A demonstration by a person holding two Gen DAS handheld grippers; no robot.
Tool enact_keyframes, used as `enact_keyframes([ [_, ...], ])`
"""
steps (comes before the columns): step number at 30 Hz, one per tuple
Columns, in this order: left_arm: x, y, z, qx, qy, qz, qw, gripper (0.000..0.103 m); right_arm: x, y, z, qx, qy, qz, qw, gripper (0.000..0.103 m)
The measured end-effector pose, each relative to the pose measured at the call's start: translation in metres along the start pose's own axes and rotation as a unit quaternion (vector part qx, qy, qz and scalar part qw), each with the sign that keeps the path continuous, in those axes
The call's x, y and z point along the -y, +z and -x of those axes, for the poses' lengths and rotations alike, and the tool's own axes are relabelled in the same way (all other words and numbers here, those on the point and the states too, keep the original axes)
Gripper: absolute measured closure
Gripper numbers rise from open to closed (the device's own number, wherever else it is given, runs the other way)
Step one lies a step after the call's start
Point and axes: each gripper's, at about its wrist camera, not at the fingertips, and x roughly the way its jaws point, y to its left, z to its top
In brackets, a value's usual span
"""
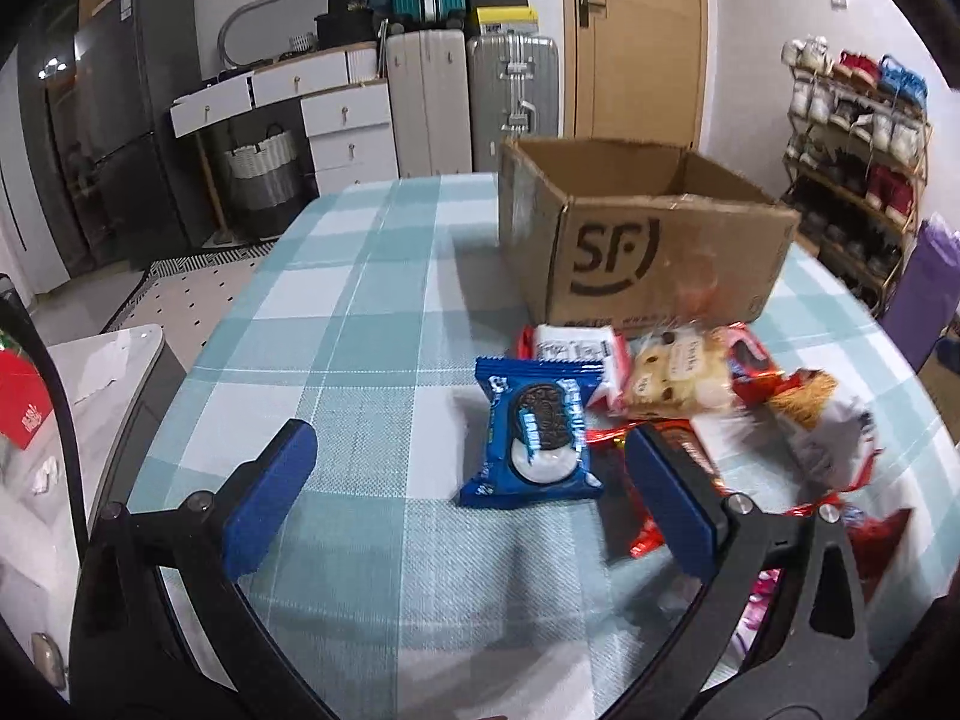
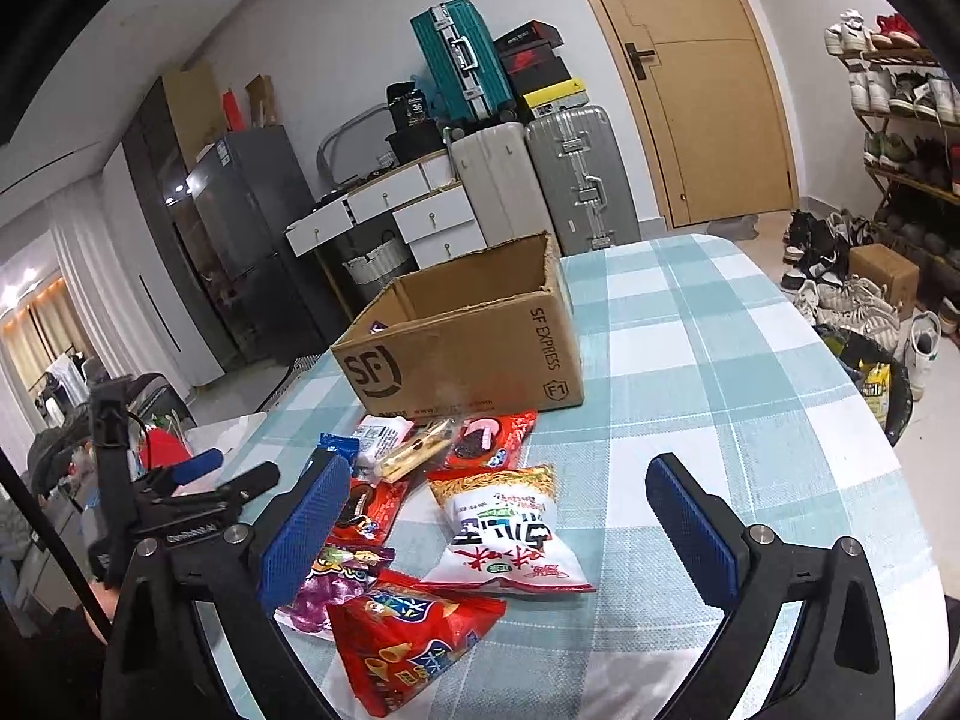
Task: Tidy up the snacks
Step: 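Lower the left tool onto the blue Oreo pack and grasp it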
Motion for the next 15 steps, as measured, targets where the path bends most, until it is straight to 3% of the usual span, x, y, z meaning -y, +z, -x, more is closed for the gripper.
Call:
enact_keyframes([
  [9,0.001,0.009,-0.062,-0.060,-0.022,0.006,0.9980,0.001,-0.004,0.000,0.000,-0.001,0.004,0.010,1.000,0.002],
  [15,-0.009,0.014,-0.078,-0.074,-0.042,0.034,0.9958,0.001,-0.005,0.000,-0.002,-0.001,0.010,0.014,1.000,0.002],
])
